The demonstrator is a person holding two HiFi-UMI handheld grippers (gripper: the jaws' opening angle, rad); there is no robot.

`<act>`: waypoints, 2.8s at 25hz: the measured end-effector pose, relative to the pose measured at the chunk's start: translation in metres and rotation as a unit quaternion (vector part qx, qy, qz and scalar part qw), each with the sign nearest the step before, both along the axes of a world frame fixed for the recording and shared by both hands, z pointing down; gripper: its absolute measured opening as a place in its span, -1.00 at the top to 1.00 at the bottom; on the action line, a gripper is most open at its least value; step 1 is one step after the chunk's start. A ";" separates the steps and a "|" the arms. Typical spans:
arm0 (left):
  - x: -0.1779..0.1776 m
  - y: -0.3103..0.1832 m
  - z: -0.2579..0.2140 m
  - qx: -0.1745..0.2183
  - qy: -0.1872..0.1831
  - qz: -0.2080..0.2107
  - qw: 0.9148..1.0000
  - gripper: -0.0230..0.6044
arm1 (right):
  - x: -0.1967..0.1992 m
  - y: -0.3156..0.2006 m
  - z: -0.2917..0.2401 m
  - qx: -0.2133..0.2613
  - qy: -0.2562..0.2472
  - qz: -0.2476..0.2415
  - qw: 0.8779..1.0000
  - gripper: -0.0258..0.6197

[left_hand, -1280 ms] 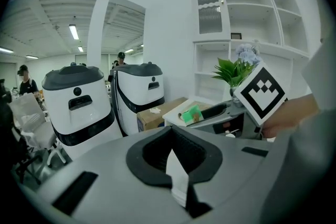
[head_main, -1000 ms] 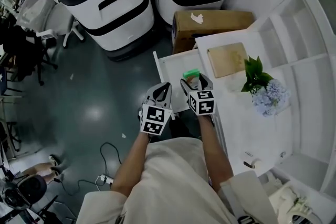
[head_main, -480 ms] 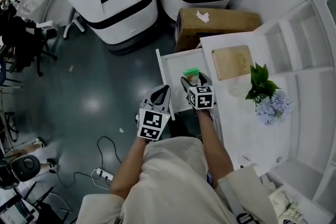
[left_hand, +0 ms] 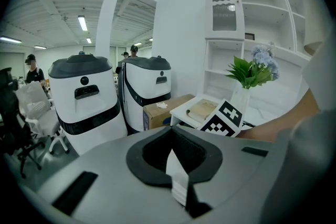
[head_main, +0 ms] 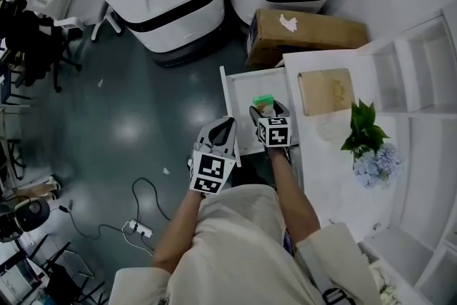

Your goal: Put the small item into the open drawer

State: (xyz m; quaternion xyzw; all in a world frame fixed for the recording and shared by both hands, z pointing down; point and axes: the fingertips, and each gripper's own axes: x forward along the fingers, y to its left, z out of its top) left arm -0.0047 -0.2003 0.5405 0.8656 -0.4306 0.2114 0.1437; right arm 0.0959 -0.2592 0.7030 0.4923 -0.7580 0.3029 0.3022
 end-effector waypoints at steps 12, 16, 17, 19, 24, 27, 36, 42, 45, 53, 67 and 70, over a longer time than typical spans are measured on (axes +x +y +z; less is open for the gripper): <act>-0.004 -0.012 0.024 -0.022 -0.013 -0.018 1.000 0.87 | 0.013 -0.003 0.049 -0.042 0.022 -0.001 0.999 -0.21; -0.001 -0.014 0.034 -0.031 -0.012 -0.022 0.999 0.87 | 0.017 -0.007 0.064 -0.050 0.027 0.002 0.998 -0.21; 0.000 -0.015 0.037 -0.034 -0.011 -0.023 0.999 0.87 | 0.018 -0.008 0.068 -0.053 0.029 0.003 0.998 -0.21; 0.002 -0.012 0.041 -0.042 -0.006 -0.027 0.999 0.87 | 0.021 -0.006 0.075 -0.061 0.036 0.003 0.998 -0.21; 0.005 -0.012 0.048 -0.051 0.002 -0.033 0.998 0.87 | 0.024 -0.004 0.095 -0.080 0.037 0.007 0.996 -0.21; 0.005 -0.014 0.050 -0.056 -0.004 -0.033 0.998 0.87 | 0.026 -0.006 0.105 -0.088 0.032 0.017 0.995 -0.21; 0.005 -0.019 0.059 -0.069 -0.014 -0.040 0.997 0.87 | 0.031 -0.011 0.139 -0.113 0.042 0.017 0.993 -0.21; 0.001 -0.015 0.076 -0.096 -0.018 -0.046 0.994 0.87 | 0.029 -0.008 0.166 -0.134 0.048 0.017 0.990 -0.21; -0.002 -0.018 0.079 -0.098 -0.021 -0.050 0.994 0.87 | 0.028 -0.007 0.177 -0.142 0.049 0.020 0.989 -0.21; -0.008 -0.020 0.090 -0.113 -0.014 -0.064 0.991 0.87 | 0.023 -0.005 0.197 -0.157 0.056 0.016 0.986 -0.21; -0.016 -0.013 0.100 -0.134 0.009 -0.079 0.988 0.87 | 0.012 -0.012 0.214 -0.150 0.081 -0.011 0.985 -0.22; -0.018 -0.014 0.098 -0.132 0.011 -0.077 0.988 0.87 | 0.011 -0.013 0.212 -0.153 0.082 -0.005 0.985 -0.22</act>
